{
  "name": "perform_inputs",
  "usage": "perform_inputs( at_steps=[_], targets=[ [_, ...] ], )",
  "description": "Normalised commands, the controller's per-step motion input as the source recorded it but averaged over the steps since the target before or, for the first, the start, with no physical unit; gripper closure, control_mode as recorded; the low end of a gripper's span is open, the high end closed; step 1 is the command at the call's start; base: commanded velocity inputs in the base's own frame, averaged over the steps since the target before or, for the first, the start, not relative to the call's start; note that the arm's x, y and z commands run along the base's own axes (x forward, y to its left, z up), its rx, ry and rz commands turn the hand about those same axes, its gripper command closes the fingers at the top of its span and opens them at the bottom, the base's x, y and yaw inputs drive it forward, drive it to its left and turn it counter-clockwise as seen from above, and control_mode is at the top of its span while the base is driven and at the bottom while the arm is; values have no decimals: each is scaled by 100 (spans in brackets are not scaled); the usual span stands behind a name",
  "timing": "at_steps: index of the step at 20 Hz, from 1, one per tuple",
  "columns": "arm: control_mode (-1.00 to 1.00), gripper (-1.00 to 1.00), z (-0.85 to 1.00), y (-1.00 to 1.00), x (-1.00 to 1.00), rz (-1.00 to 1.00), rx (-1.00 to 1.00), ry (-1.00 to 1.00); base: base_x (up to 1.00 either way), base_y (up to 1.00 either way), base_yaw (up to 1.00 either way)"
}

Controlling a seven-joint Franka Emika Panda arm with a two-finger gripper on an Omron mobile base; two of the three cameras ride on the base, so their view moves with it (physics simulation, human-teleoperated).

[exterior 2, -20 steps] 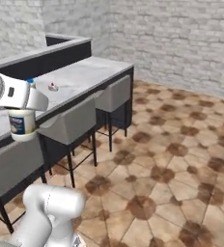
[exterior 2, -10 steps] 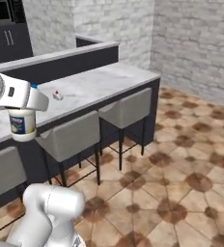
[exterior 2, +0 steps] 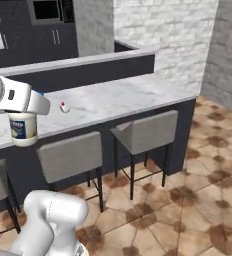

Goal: Move the mayonnaise and condiment bottle from the cabinet to the dining counter.

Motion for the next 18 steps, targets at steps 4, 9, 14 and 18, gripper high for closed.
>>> perform_inputs(
  at_steps=[4,9,14,18],
  targets=[
    [100,100,0,0,0,0,0,0,68,-60,49],
    [100,100,0,0,0,0,0,0,64,-37,47],
    [100,100,0,0,0,0,0,0,63,-4,37],
    [100,100,0,0,0,0,0,0,72,0,30]
  ],
)
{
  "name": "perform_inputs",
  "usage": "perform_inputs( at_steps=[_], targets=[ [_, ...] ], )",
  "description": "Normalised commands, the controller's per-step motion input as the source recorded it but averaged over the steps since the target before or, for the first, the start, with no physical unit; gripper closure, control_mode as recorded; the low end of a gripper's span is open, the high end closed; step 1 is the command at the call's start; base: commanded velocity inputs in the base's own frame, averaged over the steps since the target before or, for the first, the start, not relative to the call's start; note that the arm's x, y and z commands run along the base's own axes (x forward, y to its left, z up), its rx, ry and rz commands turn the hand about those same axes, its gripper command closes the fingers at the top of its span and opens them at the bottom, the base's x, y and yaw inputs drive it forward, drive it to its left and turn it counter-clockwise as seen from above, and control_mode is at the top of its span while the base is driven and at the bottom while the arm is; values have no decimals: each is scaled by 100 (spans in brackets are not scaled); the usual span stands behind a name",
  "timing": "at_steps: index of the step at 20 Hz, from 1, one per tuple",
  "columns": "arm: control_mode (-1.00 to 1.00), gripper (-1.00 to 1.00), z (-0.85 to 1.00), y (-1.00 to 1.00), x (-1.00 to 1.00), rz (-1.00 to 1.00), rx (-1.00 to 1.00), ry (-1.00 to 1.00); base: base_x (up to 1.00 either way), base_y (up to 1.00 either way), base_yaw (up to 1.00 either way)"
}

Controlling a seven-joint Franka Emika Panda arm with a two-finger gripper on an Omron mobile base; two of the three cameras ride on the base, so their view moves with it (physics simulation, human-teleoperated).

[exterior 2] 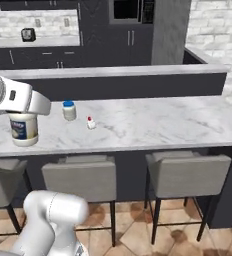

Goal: Move the mayonnaise and condiment bottle from the cabinet to the dining counter.

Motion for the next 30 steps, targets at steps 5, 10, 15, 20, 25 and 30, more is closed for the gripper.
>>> perform_inputs(
  at_steps=[5,10,15,20,25,30],
  targets=[
    [100,100,0,0,0,0,0,0,80,0,23],
    [100,100,0,0,0,0,0,0,81,0,19],
    [-100,100,0,9,15,6,0,1,38,3,11],
    [-100,100,-11,65,31,5,-4,0,0,0,0],
    [-100,100,-17,81,60,0,-8,0,0,0,0],
    [-100,100,-20,46,89,0,-4,0,0,0,0]
  ],
)
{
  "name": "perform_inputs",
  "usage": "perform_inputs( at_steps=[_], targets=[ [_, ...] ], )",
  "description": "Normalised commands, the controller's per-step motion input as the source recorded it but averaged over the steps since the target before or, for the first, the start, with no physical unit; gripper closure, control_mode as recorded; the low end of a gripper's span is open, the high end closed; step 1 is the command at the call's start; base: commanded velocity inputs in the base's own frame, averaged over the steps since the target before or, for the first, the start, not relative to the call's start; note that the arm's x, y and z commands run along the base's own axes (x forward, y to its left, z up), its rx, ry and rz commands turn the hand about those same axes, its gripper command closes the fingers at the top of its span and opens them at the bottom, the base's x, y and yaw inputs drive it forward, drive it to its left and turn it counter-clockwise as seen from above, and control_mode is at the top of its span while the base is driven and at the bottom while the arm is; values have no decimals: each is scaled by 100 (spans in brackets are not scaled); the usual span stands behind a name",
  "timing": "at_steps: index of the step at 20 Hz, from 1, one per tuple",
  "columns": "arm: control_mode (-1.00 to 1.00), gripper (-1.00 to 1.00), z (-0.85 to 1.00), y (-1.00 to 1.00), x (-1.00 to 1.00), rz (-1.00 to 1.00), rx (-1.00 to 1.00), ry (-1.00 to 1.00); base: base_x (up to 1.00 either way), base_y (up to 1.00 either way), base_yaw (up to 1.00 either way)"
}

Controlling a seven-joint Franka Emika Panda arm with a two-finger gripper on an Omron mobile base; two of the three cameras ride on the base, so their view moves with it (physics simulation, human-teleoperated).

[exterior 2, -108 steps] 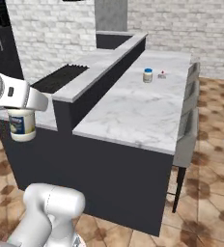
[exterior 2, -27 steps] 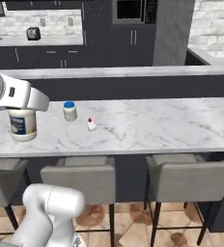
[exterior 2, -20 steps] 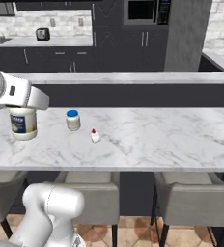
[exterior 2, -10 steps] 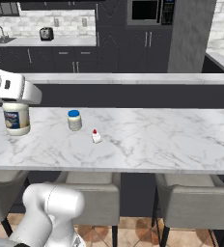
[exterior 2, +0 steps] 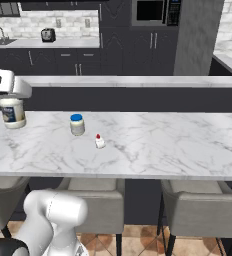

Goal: Move the mayonnaise and condiment bottle from the cabinet to the dining counter.

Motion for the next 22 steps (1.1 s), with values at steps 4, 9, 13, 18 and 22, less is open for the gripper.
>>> perform_inputs(
  at_steps=[4,9,13,18,22],
  targets=[
    [-100,100,-25,15,89,0,0,0,0,0,0],
    [-100,100,-55,0,73,0,0,1,0,0,0],
    [-100,100,-75,0,41,0,0,0,0,0,0],
    [-100,100,-70,6,29,0,0,0,0,0,0],
    [-100,100,-60,16,19,0,0,0,0,0,0]
  ],
)
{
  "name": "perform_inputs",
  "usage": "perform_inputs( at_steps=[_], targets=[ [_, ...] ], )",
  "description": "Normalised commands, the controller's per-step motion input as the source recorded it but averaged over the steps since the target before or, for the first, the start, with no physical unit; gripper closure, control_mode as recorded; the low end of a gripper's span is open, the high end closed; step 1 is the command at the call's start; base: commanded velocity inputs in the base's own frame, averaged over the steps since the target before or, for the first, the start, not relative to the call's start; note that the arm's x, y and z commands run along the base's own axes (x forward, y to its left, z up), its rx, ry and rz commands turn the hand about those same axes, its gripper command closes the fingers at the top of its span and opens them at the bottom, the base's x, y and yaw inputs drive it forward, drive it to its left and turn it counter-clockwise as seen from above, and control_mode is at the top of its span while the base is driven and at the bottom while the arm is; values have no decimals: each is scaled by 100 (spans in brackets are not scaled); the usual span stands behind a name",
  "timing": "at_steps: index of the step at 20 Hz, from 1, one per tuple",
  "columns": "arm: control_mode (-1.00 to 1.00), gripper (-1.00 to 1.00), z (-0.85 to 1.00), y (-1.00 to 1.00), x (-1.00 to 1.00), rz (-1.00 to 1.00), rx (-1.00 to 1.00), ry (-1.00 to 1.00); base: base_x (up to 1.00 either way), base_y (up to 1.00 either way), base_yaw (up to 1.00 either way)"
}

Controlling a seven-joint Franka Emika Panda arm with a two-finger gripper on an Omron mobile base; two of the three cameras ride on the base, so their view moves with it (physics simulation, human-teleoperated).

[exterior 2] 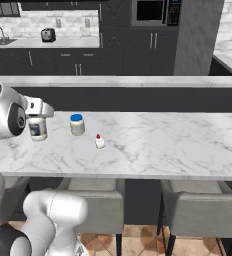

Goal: Move the mayonnaise and condiment bottle from the cabinet to the dining counter.

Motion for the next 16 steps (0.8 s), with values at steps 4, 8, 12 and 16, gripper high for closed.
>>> perform_inputs(
  at_steps=[4,8,12,16],
  targets=[
    [-100,100,-41,12,30,0,0,-1,0,0,0],
    [-100,100,-34,15,40,0,0,0,0,0,0],
    [-100,100,-36,9,35,0,0,0,0,0,0],
    [-100,100,-40,9,11,0,0,-3,0,0,0]
  ],
)
